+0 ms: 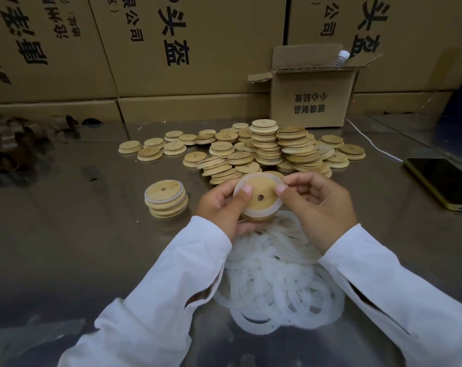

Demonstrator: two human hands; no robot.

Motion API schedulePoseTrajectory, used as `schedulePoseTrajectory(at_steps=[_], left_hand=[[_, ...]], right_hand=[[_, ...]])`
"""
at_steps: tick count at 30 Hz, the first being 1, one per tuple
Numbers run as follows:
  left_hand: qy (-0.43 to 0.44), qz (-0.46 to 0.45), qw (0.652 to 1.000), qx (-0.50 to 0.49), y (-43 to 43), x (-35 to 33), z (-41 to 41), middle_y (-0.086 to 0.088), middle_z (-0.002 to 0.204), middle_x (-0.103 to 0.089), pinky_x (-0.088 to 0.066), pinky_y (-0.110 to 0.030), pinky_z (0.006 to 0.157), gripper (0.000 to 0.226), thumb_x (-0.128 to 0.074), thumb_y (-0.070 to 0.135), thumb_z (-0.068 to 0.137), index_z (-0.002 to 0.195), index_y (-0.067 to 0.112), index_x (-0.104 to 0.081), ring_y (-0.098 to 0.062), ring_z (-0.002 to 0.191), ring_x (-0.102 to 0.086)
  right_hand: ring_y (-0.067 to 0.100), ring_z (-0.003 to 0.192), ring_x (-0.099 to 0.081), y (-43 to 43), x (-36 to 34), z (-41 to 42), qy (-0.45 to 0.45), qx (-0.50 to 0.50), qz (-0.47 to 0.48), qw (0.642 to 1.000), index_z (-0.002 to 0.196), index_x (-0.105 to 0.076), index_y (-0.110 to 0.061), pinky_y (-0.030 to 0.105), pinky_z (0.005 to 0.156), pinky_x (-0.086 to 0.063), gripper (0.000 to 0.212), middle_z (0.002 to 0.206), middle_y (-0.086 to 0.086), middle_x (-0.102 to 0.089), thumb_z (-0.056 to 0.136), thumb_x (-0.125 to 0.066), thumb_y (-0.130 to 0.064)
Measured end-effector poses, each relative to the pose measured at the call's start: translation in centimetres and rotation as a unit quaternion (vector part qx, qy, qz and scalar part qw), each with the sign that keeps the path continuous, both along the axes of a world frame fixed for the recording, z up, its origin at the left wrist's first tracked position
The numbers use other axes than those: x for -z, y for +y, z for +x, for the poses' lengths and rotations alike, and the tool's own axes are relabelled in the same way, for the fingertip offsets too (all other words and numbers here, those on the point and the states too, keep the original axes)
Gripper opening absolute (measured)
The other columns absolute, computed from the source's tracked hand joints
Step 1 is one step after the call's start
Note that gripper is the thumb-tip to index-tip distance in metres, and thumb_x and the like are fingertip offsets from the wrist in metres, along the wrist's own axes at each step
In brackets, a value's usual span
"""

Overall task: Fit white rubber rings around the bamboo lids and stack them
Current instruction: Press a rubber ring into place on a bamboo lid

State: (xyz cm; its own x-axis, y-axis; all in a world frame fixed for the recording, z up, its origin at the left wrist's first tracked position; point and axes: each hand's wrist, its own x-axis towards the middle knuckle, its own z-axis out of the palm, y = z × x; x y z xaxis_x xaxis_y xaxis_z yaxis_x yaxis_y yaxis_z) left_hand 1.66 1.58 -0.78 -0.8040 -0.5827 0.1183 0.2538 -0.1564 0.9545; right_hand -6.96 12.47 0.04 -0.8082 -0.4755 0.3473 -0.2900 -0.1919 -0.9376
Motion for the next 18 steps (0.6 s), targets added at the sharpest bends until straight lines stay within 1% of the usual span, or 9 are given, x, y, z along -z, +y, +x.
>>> schedulePoseTrajectory(at_steps=[4,6,8,10,12,15,16,18], left_hand=[[0.012,0.047,0.999,0.015,0.02,-0.12,0.01,-0.020,0.110,-0.061,-0.058,-0.035,0.065,0.018,-0.050,0.014,0.089,0.102,0.009,-0.062,-0.034,0.101,-0.062],[0.011,0.057,0.998,0.022,0.05,-0.09,-0.01,-0.020,0.109,-0.061,-0.059,-0.037,0.066,0.018,-0.051,0.013,0.088,0.102,0.008,-0.061,-0.035,0.100,-0.061],[0.005,0.050,0.998,0.022,-0.03,-0.02,-0.02,-0.017,0.103,-0.064,-0.059,-0.039,0.067,0.017,-0.052,0.011,0.088,0.101,0.007,-0.062,-0.033,0.097,-0.063],[-0.016,0.016,1.000,0.009,-0.22,0.11,-0.02,-0.012,0.095,-0.067,-0.059,-0.039,0.068,0.014,-0.053,0.009,0.088,0.097,0.011,-0.063,-0.030,0.092,-0.065],[-0.051,-0.030,0.998,-0.010,-0.44,0.36,-0.08,-0.009,0.091,-0.069,-0.058,-0.040,0.072,0.014,-0.053,0.008,0.089,0.096,0.014,-0.064,-0.029,0.091,-0.066],[-0.087,-0.077,0.993,-0.024,-0.56,0.55,-0.15,-0.014,0.098,-0.069,-0.053,-0.049,0.086,0.013,-0.057,0.011,0.088,0.096,0.017,-0.065,-0.033,0.097,-0.064],[-0.090,-0.090,0.992,-0.025,-0.57,0.54,-0.13,-0.014,0.098,-0.069,-0.051,-0.049,0.089,0.012,-0.059,0.013,0.087,0.094,0.019,-0.065,-0.032,0.098,-0.064],[-0.085,-0.123,0.988,-0.025,-0.59,0.56,-0.03,-0.009,0.092,-0.070,-0.051,-0.044,0.088,0.009,-0.063,0.016,0.084,0.088,0.023,-0.066,-0.029,0.094,-0.065]], right_hand=[[0.003,0.065,-0.061,-0.08,0.17,-0.14,0.003,0.027,0.011,1.000,0.070,-0.065,-0.017,0.011,0.064,-0.050,0.013,0.071,-0.003,-0.066,0.079,-0.068,-0.009],[0.000,0.062,-0.061,-0.07,0.23,-0.31,-0.004,0.034,0.020,0.999,0.068,-0.065,-0.018,0.009,0.061,-0.048,0.014,0.068,-0.004,-0.067,0.080,-0.068,-0.010],[-0.001,0.059,-0.061,-0.04,0.28,-0.44,-0.010,0.033,0.030,0.999,0.068,-0.065,-0.018,0.009,0.058,-0.048,0.014,0.066,-0.004,-0.067,0.080,-0.068,-0.010],[0.000,0.058,-0.062,0.00,0.32,-0.54,-0.011,0.032,0.038,0.999,0.069,-0.065,-0.017,0.010,0.058,-0.049,0.013,0.066,-0.004,-0.067,0.081,-0.068,-0.011],[0.001,0.059,-0.061,0.10,0.36,-0.55,0.001,0.030,0.044,0.999,0.069,-0.065,-0.017,0.011,0.058,-0.050,0.014,0.067,-0.005,-0.067,0.080,-0.068,-0.010],[0.004,0.067,-0.064,0.24,0.49,-0.41,0.073,0.038,0.081,0.993,0.067,-0.064,-0.025,0.016,0.066,-0.051,0.016,0.069,-0.009,-0.067,0.079,-0.070,-0.015],[0.004,0.069,-0.064,0.25,0.50,-0.32,0.100,0.039,0.093,0.990,0.066,-0.064,-0.027,0.017,0.068,-0.051,0.017,0.069,-0.011,-0.068,0.078,-0.070,-0.017],[0.003,0.070,-0.064,0.26,0.51,-0.16,0.132,0.033,0.101,0.985,0.066,-0.063,-0.030,0.019,0.069,-0.051,0.018,0.069,-0.013,-0.067,0.079,-0.070,-0.018]])
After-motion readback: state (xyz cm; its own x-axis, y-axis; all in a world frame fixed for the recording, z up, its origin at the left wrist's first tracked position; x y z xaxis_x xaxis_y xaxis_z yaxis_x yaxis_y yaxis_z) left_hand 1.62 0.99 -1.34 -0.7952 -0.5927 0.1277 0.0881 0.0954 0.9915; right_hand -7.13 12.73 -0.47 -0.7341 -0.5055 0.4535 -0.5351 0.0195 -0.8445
